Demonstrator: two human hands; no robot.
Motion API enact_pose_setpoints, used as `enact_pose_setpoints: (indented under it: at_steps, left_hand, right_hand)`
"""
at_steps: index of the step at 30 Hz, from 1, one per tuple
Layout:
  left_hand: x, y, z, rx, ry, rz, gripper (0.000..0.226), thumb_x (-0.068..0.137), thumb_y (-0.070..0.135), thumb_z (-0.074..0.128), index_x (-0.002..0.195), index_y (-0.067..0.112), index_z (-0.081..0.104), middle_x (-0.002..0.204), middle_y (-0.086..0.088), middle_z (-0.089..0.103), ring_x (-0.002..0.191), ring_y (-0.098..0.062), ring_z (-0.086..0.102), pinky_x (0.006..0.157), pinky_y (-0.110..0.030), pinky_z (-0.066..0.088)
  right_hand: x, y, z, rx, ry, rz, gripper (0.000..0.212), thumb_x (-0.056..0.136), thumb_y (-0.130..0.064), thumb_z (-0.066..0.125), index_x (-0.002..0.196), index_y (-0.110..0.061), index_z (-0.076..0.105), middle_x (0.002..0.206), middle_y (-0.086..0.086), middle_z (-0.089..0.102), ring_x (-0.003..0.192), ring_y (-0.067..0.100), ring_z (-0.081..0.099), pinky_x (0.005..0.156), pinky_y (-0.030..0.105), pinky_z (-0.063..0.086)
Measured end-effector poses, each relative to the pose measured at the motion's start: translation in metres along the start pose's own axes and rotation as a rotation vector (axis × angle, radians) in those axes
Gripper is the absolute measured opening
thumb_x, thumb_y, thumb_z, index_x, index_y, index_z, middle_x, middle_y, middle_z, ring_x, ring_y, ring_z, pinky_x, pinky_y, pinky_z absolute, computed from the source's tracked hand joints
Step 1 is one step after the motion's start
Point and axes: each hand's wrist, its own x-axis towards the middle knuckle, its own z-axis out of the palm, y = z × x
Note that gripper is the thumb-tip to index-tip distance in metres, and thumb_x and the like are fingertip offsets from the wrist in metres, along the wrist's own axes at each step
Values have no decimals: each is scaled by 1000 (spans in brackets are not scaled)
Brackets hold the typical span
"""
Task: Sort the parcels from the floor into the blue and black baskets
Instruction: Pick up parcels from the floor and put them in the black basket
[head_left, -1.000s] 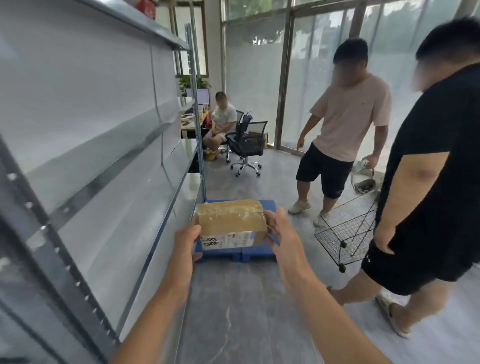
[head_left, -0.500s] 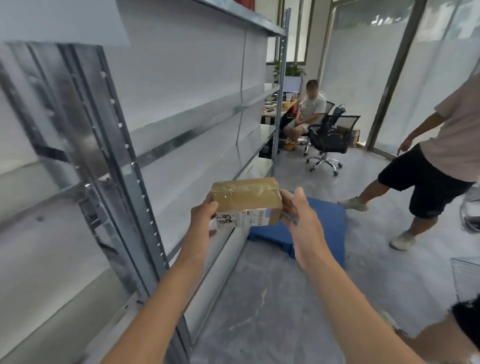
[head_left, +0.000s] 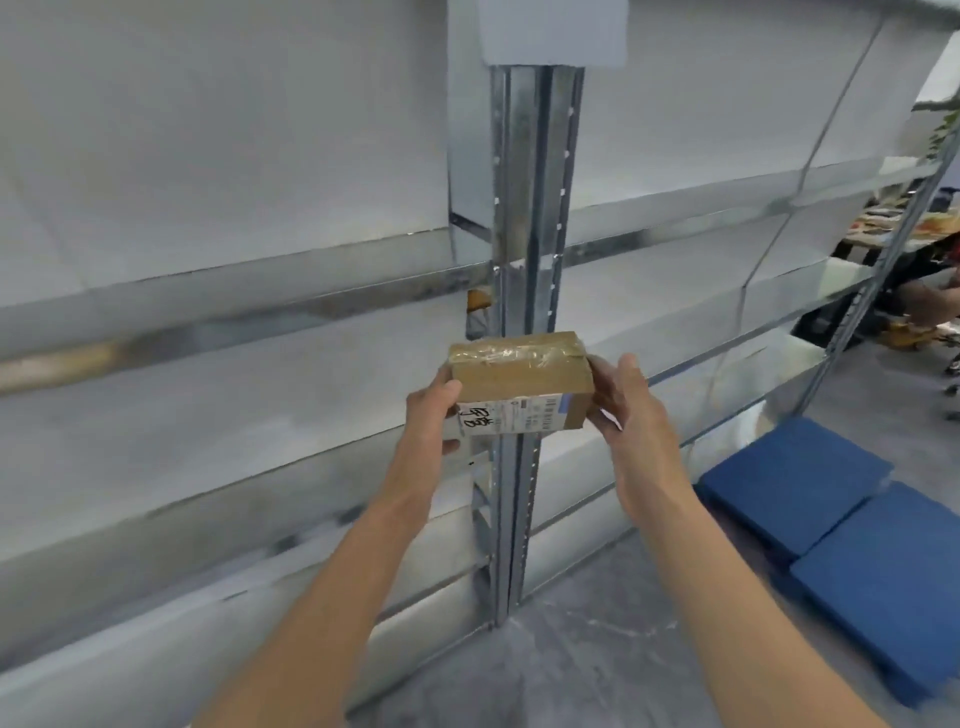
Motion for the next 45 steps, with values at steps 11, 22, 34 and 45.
enact_pose_setpoints:
  at_steps: [11,22,34,45]
  left_hand:
    - [-180,12,-227,33,420,18,37,89,54,37,111,47,65,104,28,71,93,17,62,95,-28,50]
    - [-376,3,-400,-5,912,-30,43,85,60,42,124,56,57,143,0,49,123,-2,53,111,-43,45]
    - [-511,-6,-497,-108,1339,-117,71,70,60,50,139,49,53,146,-2,43,132,-16,47,115,-45,41]
    - [-540,-40,-610,-198,1652,-122,28,80,50,52,105,58,64,111,28,70,113,-1,59,111,-40,46]
  right_hand:
    - [-134,39,221,39,-510,75,49,114,-48,26,117,-32,72,121,-11,77,120,7,67,118,39,43]
    - [-320,73,413,87,-920,162,47,114,-44,30,115,-27,73,114,-11,79,113,6,69,111,35,47]
    - [-463,114,560,66,-1390,237,51,114,-46,29,128,-25,73,129,-8,74,128,9,62,114,35,42]
    - [-539,179,704,33,-1667,406,47,114,-42,32,126,-21,71,126,-5,76,126,9,65,120,42,40]
